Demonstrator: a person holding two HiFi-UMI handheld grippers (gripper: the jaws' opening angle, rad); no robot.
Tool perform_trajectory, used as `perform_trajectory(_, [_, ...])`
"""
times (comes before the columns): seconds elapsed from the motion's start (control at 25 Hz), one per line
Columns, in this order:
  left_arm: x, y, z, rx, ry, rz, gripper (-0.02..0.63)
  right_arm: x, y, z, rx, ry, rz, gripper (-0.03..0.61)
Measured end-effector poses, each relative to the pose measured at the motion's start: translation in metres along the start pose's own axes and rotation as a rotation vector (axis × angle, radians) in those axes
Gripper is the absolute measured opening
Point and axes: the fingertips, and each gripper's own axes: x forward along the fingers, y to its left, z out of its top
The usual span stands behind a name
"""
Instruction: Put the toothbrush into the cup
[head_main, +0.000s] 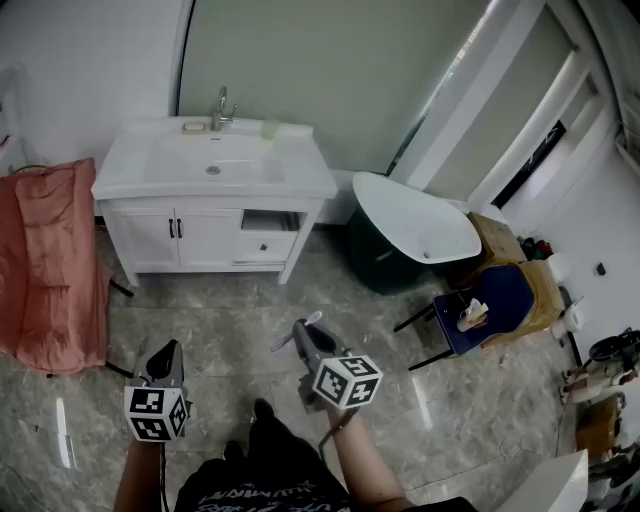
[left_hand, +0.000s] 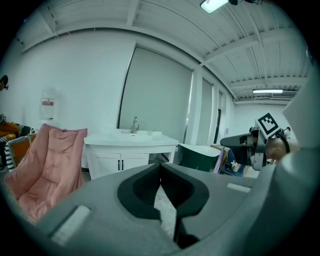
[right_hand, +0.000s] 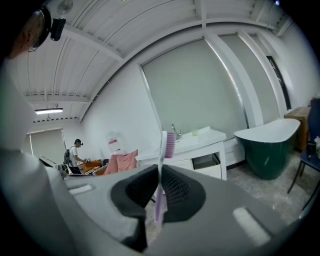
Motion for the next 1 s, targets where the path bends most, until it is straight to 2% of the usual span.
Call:
perform_trajectory(0.28, [0.017, 0.006, 0.011, 0.004, -0.003, 0.013, 0.008, 0.018, -0.018, 0.014, -0.003, -0.002, 0.003, 0.026])
perform_trajectory(0.48, [0.052, 0.010, 0.021, 0.025, 0.010, 0.019, 0.008, 0.057, -0.043, 0.027, 0.001, 0.004, 0.021, 0.026])
perform_trajectory(0.68, [0.111, 0.028, 0.037, 0.024, 0.021, 0.055, 0.008, 0.110, -0.087, 0.043, 0.030, 0.005, 0.026, 0.026])
perform_trajectory(0.84, [0.174, 0.040, 0.069, 0.017, 0.019, 0.092, 0.008, 0.156, -0.131, 0.073, 0.046, -0.002, 0.041, 0.026])
perform_trajectory(1.0, [0.234, 0.034, 0.102, 0.008, 0.013, 0.106, 0.008, 0.198, -0.176, 0.105, 0.063, 0.004, 0.052, 0.026])
